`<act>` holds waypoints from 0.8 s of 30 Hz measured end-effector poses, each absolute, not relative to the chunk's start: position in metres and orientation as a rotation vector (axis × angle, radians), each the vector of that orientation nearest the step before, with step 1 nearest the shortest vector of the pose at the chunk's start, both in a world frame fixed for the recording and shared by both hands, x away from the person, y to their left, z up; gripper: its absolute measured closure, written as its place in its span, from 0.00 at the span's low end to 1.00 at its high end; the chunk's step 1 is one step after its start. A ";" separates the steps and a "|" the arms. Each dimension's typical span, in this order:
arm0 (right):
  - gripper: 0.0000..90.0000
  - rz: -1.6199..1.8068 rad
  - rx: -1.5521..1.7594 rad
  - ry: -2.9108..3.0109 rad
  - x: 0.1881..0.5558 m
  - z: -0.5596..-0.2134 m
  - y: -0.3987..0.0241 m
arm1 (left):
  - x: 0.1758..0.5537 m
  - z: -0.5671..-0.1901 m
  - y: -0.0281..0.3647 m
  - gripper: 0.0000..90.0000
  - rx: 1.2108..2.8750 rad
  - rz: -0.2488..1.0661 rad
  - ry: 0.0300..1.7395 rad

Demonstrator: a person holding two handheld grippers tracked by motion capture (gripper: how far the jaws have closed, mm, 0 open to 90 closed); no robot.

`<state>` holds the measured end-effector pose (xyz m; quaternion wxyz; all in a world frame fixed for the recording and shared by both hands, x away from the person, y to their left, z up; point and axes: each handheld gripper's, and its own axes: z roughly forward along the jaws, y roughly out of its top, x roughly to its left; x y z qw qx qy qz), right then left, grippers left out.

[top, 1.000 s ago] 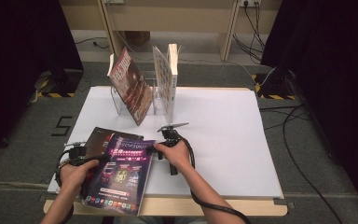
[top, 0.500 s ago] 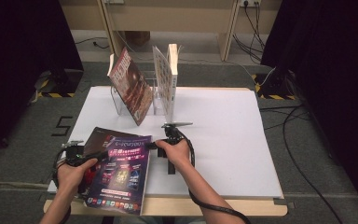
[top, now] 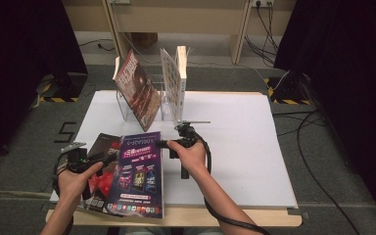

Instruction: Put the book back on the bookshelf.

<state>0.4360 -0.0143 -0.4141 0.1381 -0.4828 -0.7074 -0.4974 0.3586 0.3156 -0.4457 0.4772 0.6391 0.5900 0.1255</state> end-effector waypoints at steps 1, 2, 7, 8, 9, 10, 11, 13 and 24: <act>0.93 -1.447 -1.398 -2.052 0.435 -0.411 -0.016 | 0.358 -0.443 0.314 0.37 1.562 0.313 1.433; 0.93 -1.463 -1.403 -2.064 0.435 -0.407 -0.019 | 0.358 -0.442 0.313 0.37 1.563 0.319 1.427; 0.93 -1.513 -1.421 -2.107 0.434 -0.395 -0.028 | 0.358 -0.435 0.307 0.40 1.570 0.337 1.396; 0.93 -1.524 -1.425 -2.110 0.434 -0.393 -0.029 | 0.359 -0.434 0.306 0.40 1.569 0.341 1.393; 0.93 -1.539 -1.429 -2.118 0.434 -0.391 -0.030 | 0.359 -0.433 0.305 0.40 1.567 0.344 1.390; 0.93 -1.549 -1.435 -2.123 0.434 -0.389 -0.031 | 0.359 -0.433 0.304 0.41 1.569 0.346 1.389; 0.93 -1.563 -1.439 -2.134 0.434 -0.386 -0.032 | 0.360 -0.433 0.303 0.40 1.569 0.346 1.386; 0.93 -1.578 -1.440 -2.143 0.434 -0.383 -0.033 | 0.360 -0.432 0.301 0.41 1.575 0.347 1.378; 0.93 -1.710 -1.473 -2.225 0.429 -0.358 -0.034 | 0.359 -0.425 0.289 0.42 1.591 0.368 1.332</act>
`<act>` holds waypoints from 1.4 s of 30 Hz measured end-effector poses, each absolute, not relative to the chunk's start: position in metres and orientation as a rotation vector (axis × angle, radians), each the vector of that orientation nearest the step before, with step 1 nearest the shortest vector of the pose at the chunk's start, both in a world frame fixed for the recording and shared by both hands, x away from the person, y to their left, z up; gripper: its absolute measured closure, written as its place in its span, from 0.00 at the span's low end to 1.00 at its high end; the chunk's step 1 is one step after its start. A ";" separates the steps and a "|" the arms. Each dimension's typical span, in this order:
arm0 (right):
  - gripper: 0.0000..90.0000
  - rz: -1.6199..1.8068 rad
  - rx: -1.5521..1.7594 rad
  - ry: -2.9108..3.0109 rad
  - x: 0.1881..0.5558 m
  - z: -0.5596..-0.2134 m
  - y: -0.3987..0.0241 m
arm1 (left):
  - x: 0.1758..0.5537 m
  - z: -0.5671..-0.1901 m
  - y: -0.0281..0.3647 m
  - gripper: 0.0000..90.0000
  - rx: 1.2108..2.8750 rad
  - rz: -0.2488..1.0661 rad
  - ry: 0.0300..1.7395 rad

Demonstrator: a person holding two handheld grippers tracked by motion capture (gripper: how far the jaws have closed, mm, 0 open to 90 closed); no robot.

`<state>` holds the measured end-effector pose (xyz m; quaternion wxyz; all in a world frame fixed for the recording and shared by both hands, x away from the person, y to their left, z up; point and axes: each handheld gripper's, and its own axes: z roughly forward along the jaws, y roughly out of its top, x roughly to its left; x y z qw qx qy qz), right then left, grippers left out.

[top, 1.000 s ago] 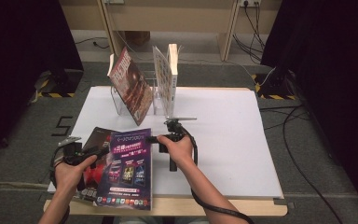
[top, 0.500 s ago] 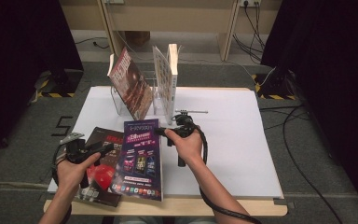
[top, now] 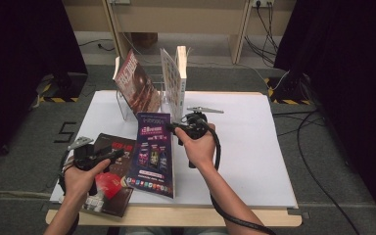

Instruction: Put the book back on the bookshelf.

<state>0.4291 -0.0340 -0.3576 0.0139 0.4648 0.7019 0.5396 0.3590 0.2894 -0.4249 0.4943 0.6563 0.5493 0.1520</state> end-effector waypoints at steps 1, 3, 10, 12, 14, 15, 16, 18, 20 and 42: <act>0.93 1.678 1.433 2.176 0.429 -0.355 -0.033 | 0.359 -0.425 0.289 0.42 1.593 0.370 1.329; 0.93 1.676 1.424 2.158 0.429 -0.352 -0.032 | 0.359 -0.424 0.287 0.42 1.594 0.375 1.325; 0.93 1.654 1.348 2.076 0.428 -0.341 -0.026 | 0.362 -0.421 0.283 0.39 1.595 0.392 1.302; 0.93 1.654 1.334 2.057 0.428 -0.338 -0.024 | 0.363 -0.420 0.280 0.39 1.596 0.396 1.292; 0.93 1.655 1.332 2.044 0.430 -0.337 -0.022 | 0.364 -0.419 0.277 0.39 1.602 0.396 1.280; 0.93 1.660 1.334 2.036 0.430 -0.336 -0.021 | 0.365 -0.418 0.275 0.39 1.602 0.400 1.273; 0.93 1.660 1.332 2.033 0.431 -0.335 -0.020 | 0.365 -0.417 0.273 0.39 1.605 0.402 1.263; 0.93 1.658 1.330 2.024 0.433 -0.333 -0.018 | 0.367 -0.416 0.269 0.40 1.612 0.394 1.241; 0.93 1.659 1.330 2.011 0.434 -0.331 -0.017 | 0.369 -0.414 0.265 0.40 1.619 0.394 1.221; 0.93 1.632 1.300 1.876 0.451 -0.310 -0.003 | 0.386 -0.389 0.219 0.39 1.674 0.444 1.095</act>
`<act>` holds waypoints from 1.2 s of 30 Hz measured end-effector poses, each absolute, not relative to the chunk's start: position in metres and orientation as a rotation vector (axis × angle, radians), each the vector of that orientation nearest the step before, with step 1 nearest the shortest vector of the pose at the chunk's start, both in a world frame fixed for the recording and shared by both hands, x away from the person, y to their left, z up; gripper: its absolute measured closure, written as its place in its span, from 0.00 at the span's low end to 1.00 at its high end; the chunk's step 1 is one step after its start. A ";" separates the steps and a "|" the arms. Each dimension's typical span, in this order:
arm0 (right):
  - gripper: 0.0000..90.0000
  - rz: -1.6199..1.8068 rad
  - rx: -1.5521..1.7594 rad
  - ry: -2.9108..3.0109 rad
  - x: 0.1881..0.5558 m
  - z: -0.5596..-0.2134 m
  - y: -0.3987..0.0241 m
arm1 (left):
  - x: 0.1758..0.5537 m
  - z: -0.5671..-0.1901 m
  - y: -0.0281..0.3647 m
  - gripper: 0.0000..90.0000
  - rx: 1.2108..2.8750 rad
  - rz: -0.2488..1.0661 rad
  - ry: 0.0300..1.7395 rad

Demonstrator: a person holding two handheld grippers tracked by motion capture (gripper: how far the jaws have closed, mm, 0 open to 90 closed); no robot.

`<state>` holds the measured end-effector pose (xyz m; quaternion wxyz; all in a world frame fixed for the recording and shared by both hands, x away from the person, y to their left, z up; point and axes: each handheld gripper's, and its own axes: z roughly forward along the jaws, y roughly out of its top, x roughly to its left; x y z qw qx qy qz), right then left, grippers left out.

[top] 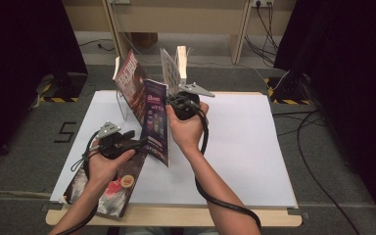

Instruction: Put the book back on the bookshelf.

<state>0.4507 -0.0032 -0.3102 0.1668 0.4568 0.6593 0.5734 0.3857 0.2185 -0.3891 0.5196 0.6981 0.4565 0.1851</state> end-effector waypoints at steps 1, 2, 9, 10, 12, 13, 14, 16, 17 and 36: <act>0.93 1.632 1.296 1.869 0.452 -0.309 -0.002 | 0.387 -0.388 0.216 0.39 1.675 0.445 1.088; 0.93 1.627 1.297 1.869 0.452 -0.309 -0.001 | 0.388 -0.386 0.214 0.39 1.675 0.447 1.079; 0.93 1.621 1.302 1.847 0.457 -0.307 0.004 | 0.394 -0.372 0.192 0.38 1.674 0.464 1.026; 0.93 1.621 1.304 1.848 0.457 -0.306 0.005 | 0.395 -0.370 0.189 0.38 1.676 0.471 1.019; 0.93 1.617 1.306 1.843 0.459 -0.306 0.006 | 0.398 -0.367 0.182 0.37 1.674 0.483 1.009; 0.93 1.615 1.307 1.844 0.459 -0.306 0.006 | 0.399 -0.366 0.179 0.37 1.678 0.488 1.004; 0.93 1.614 1.309 1.843 0.459 -0.306 0.006 | 0.401 -0.365 0.176 0.37 1.678 0.488 1.002; 0.93 1.610 1.309 1.844 0.460 -0.305 0.007 | 0.404 -0.363 0.171 0.37 1.679 0.492 0.997; 0.93 1.608 1.307 1.844 0.460 -0.305 0.007 | 0.405 -0.362 0.169 0.37 1.678 0.496 0.997; 0.93 1.582 1.295 1.848 0.460 -0.306 0.010 | 0.423 -0.357 0.145 0.37 1.697 0.672 1.018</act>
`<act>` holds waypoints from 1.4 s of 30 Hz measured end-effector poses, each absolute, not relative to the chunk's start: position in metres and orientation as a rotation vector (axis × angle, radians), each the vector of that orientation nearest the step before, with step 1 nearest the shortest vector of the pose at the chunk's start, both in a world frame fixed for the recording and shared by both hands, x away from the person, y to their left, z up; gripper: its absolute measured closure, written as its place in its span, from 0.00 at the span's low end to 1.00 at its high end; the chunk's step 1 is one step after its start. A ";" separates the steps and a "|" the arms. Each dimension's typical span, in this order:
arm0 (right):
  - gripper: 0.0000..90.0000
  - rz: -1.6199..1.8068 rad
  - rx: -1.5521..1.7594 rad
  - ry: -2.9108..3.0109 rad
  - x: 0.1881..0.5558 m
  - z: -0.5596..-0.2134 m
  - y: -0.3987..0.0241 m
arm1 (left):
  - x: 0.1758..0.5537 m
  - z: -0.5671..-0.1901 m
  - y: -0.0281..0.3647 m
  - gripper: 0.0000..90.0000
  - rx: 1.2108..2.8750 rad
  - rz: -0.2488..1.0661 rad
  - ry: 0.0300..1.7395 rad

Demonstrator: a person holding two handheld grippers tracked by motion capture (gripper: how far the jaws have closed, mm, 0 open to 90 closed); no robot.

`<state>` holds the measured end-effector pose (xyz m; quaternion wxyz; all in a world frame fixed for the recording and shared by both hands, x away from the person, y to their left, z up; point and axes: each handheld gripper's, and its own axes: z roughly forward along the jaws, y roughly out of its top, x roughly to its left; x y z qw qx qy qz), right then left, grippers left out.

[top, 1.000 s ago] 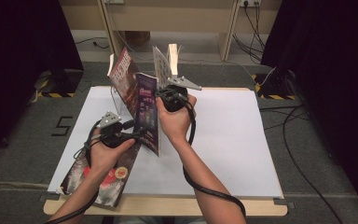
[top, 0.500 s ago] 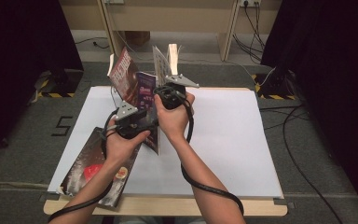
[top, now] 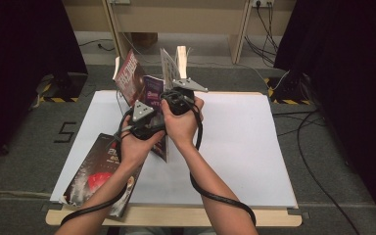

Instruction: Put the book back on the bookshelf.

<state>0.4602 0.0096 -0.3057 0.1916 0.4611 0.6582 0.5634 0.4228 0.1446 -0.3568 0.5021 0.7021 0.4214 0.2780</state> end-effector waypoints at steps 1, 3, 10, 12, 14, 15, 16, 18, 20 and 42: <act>0.93 1.582 1.294 1.848 0.460 -0.306 0.010 | 0.423 -0.357 0.144 0.38 1.697 0.676 1.021; 0.93 1.579 1.295 1.847 0.460 -0.306 0.010 | 0.423 -0.357 0.142 0.39 1.699 0.694 1.028; 0.93 1.572 1.297 1.844 0.457 -0.303 0.013 | 0.424 -0.357 0.136 0.47 1.695 0.763 1.042; 0.93 1.576 1.297 1.838 0.456 -0.302 0.013 | 0.422 -0.355 0.135 0.49 1.691 0.778 1.041; 0.93 1.579 1.288 1.831 0.455 -0.299 0.014 | 0.422 -0.352 0.135 0.51 1.680 0.779 1.045; 0.93 1.582 1.281 1.827 0.453 -0.297 0.014 | 0.421 -0.351 0.135 0.52 1.677 0.780 1.049; 0.93 1.585 1.275 1.824 0.453 -0.296 0.014 | 0.421 -0.350 0.136 0.54 1.670 0.788 1.052; 0.93 1.595 1.266 1.813 0.450 -0.293 0.015 | 0.419 -0.347 0.137 0.58 1.654 0.798 1.048; 0.93 1.597 1.242 1.799 0.447 -0.289 0.017 | 0.419 -0.345 0.138 0.63 1.637 0.806 1.052; 0.65 1.727 0.994 2.033 0.429 -0.298 0.029 | 0.410 -0.386 0.203 0.92 1.520 0.800 1.188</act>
